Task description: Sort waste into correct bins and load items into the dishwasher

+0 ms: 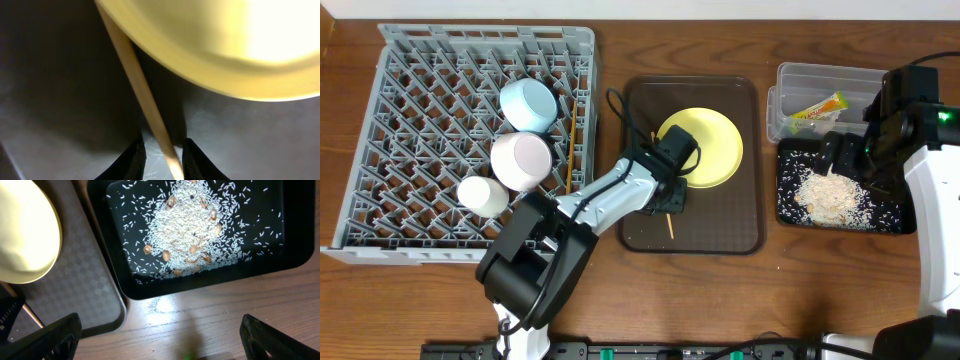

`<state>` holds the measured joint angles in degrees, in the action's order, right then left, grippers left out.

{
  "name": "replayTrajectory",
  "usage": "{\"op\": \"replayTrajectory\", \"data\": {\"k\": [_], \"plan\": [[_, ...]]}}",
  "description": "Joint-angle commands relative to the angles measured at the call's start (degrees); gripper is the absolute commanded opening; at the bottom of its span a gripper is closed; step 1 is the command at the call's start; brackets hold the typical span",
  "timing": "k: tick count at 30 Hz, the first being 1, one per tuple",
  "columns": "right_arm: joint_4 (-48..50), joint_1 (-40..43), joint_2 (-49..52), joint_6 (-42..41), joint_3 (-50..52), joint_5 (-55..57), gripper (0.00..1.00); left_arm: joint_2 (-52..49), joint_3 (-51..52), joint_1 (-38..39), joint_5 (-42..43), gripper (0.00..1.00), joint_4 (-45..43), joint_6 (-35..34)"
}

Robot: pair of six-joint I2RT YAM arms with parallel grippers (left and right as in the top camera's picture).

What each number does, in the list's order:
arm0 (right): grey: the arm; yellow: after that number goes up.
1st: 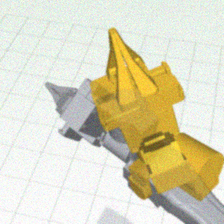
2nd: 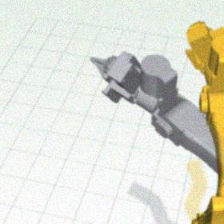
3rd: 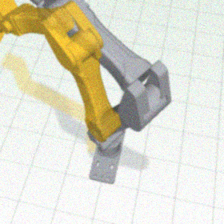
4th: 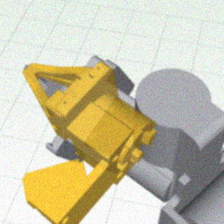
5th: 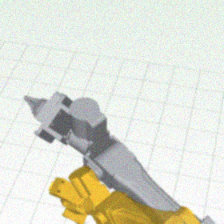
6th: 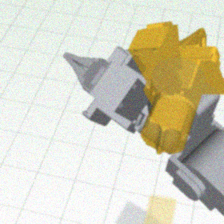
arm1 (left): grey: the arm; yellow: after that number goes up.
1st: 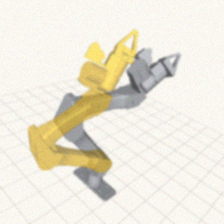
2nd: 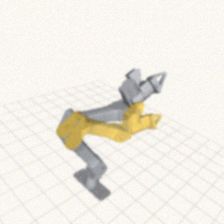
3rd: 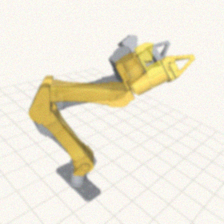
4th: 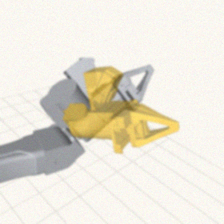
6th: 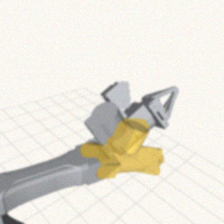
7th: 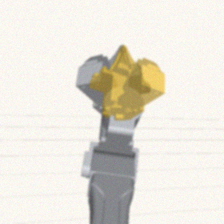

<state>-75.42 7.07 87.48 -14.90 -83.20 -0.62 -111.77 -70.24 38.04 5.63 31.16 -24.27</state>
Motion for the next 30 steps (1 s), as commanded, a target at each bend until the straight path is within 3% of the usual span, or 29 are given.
{"op": "replayTrajectory", "data": {"k": [1,11,16,30], "plan": [[-0.04,0.37,-0.59,-0.76,-0.26,-0.31,0.99,-3.17,1.03,-0.07,-7.93,0.26,1.60,-1.38],[-0.07,0.37,-0.59,-0.76,-0.26,-0.31,0.99,-3.23,1.03,-0.07,-8.04,0.22,2.89,-1.55],[-0.09,0.37,-0.59,-0.74,-0.26,-0.31,0.99,-3.23,1.03,-0.07,-7.85,0.08,2.86,-1.55],[-0.11,0.37,-0.59,-0.74,-0.26,-0.31,0.99,1.27,-1.20,-3.50,-7.89,0.08,6.16,0.26]]}}
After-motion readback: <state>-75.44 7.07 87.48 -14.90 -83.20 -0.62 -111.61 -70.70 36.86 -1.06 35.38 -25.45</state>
